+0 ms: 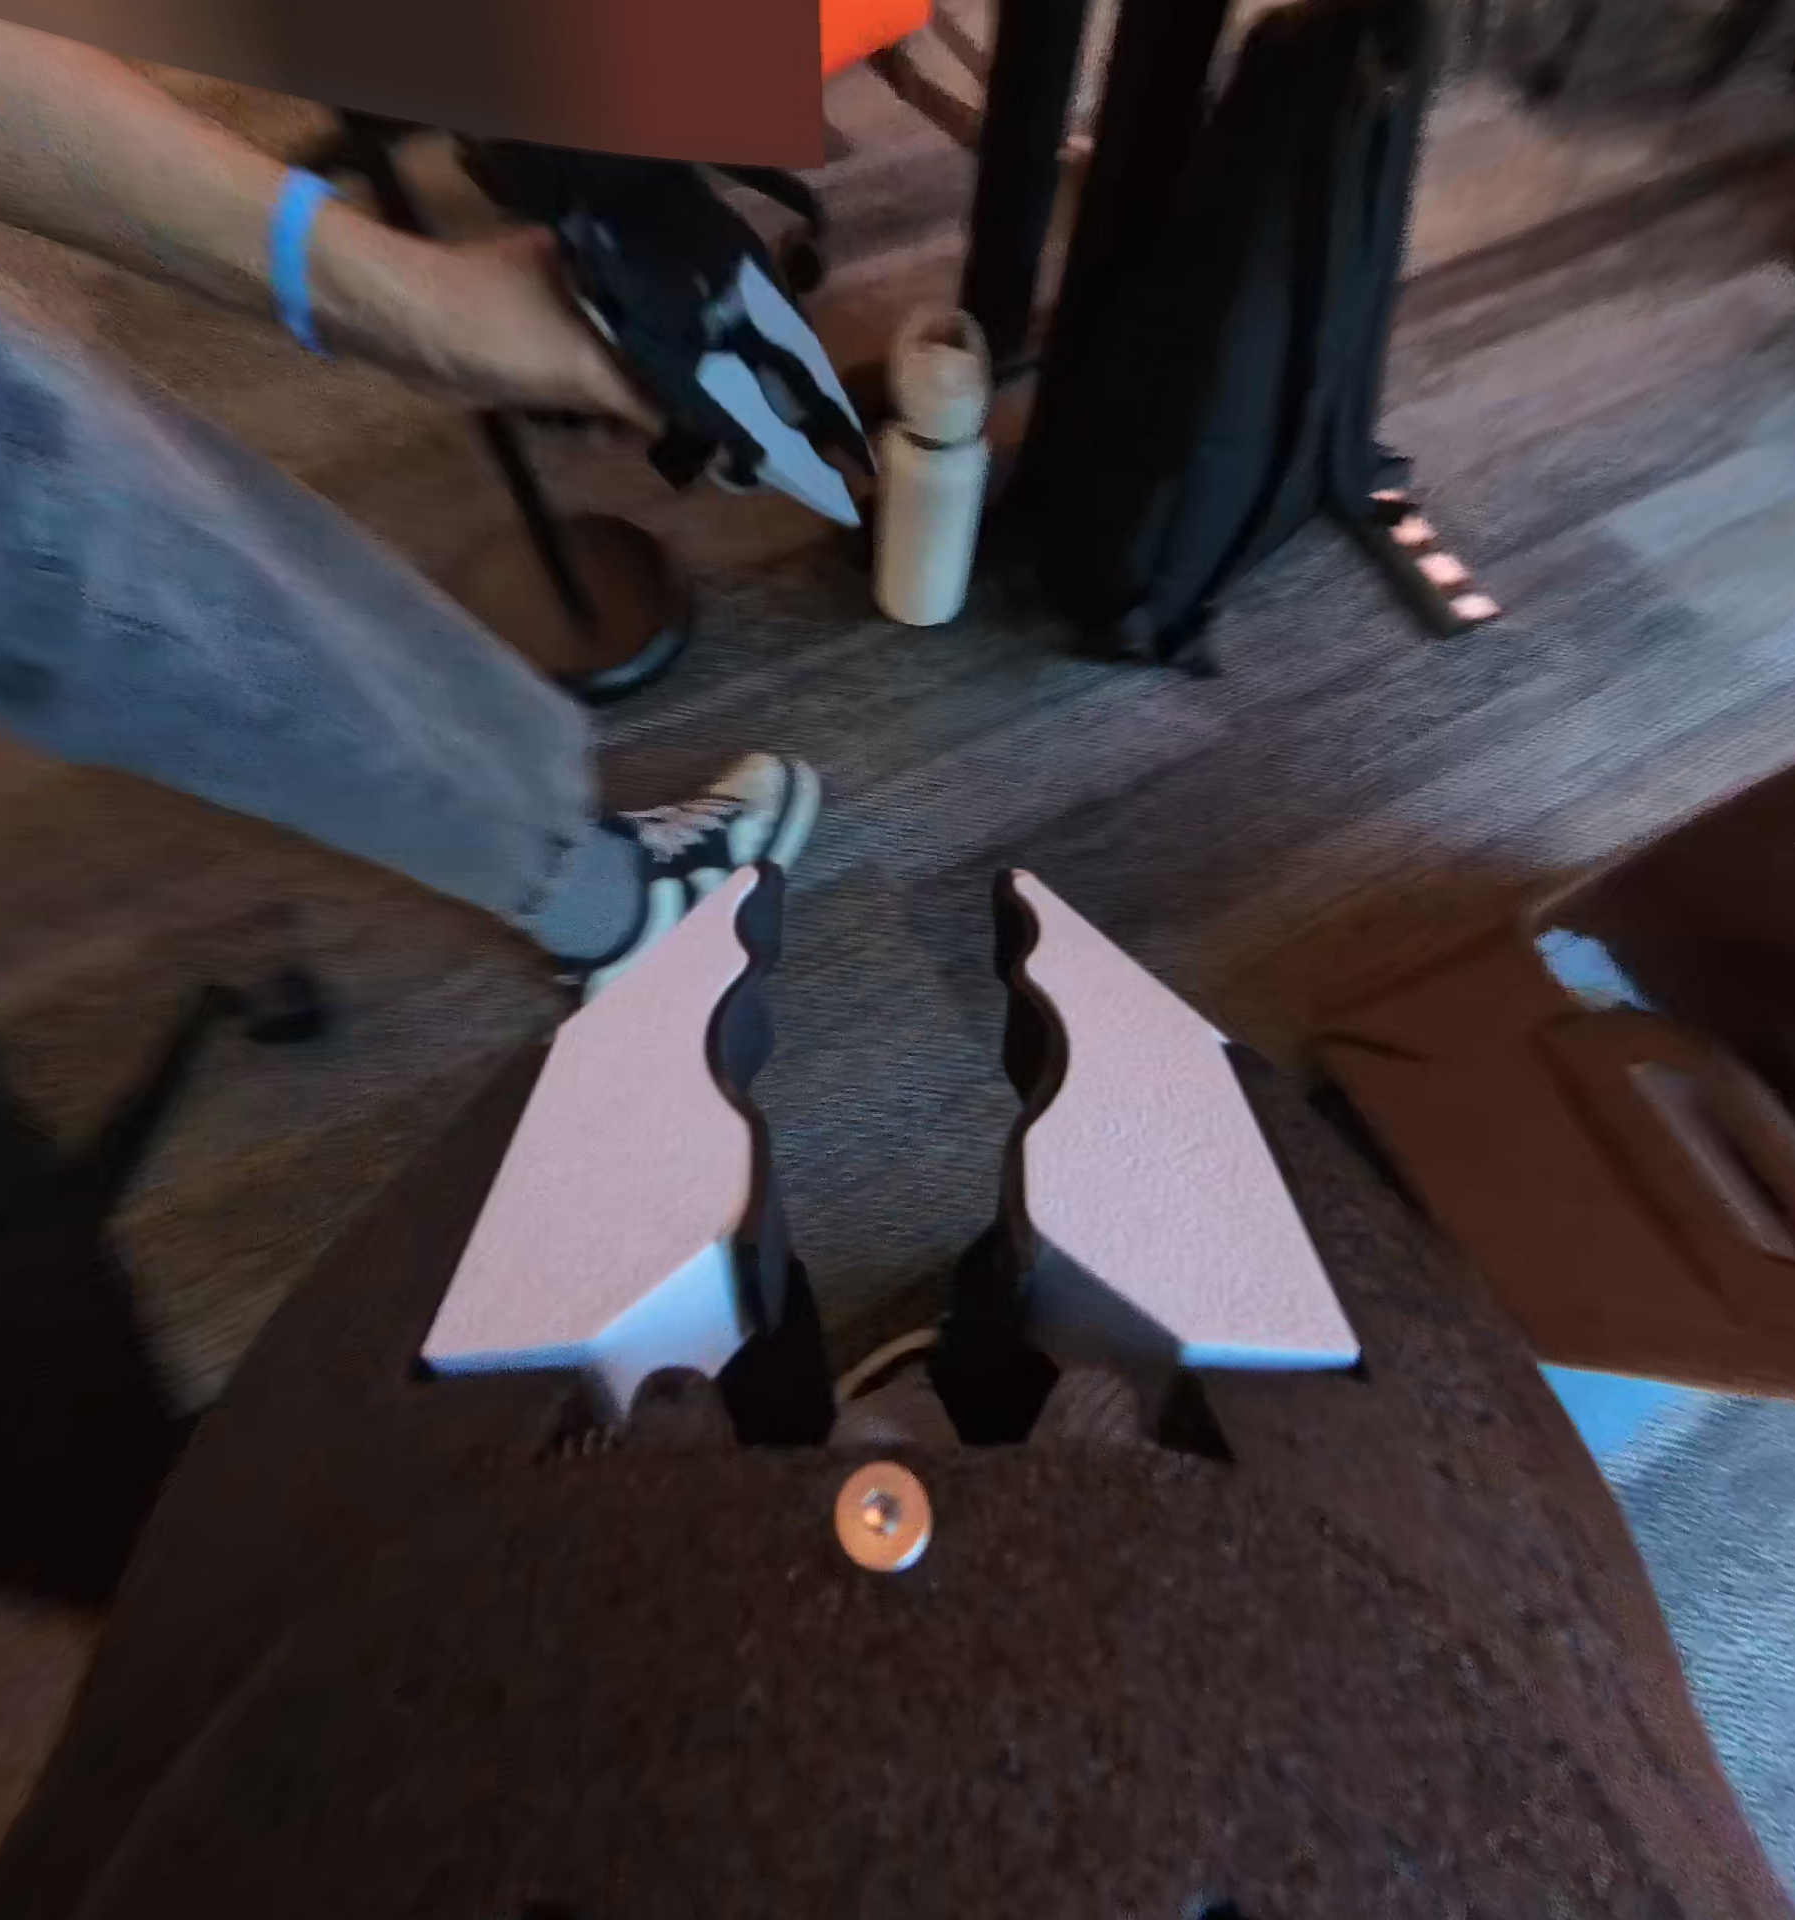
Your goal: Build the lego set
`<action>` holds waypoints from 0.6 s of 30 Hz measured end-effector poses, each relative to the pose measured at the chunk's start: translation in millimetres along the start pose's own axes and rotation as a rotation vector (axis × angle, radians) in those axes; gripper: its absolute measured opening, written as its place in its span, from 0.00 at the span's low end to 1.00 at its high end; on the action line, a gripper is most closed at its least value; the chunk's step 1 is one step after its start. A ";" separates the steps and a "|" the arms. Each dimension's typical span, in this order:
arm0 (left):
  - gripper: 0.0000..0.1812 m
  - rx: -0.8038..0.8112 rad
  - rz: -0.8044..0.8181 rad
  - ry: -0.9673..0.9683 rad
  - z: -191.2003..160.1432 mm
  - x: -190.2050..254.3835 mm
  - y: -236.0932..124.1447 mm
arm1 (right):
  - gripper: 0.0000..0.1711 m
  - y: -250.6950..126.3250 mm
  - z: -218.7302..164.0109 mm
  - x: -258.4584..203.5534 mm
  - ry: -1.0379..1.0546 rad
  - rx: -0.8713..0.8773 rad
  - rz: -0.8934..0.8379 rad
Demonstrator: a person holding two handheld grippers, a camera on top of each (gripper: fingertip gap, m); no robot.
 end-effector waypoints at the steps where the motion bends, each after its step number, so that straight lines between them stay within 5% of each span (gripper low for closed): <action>1: 0.15 -0.037 0.035 0.027 -8.1 -42.0 53.9 | 0.24 20.3 -6.9 21.1 0.020 0.010 -0.034; 2: 0.13 -0.077 0.074 0.050 -16.7 -82.0 102.9 | 0.30 38.6 -9.8 36.0 0.007 0.025 -0.005; 4: 0.16 -0.154 0.079 0.046 -35.2 -145.1 188.7 | 0.25 77.4 -33.3 72.5 -0.022 0.021 -0.047; 7: 0.18 -0.215 0.085 -0.079 -52.4 -222.9 271.2 | 0.24 128.3 -88.3 101.0 0.006 0.044 -0.043; 12: 0.20 -0.411 0.060 -0.043 -76.4 -293.0 332.2 | 0.23 190.1 -174.5 121.2 0.142 0.063 -0.019; 18: 0.20 -0.459 0.109 0.108 -69.0 -320.6 362.5 | 0.22 211.9 -216.3 134.1 0.281 0.042 0.065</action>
Point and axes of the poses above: each gripper's, where its closed fingertips meet, y out along the fingers, z out of its top, x = y × z across the jaws, the point moved 1 cm from there along -y, back along the fingers, and after that the axes turned 14 degrees about -z, right-handed, at the moved point
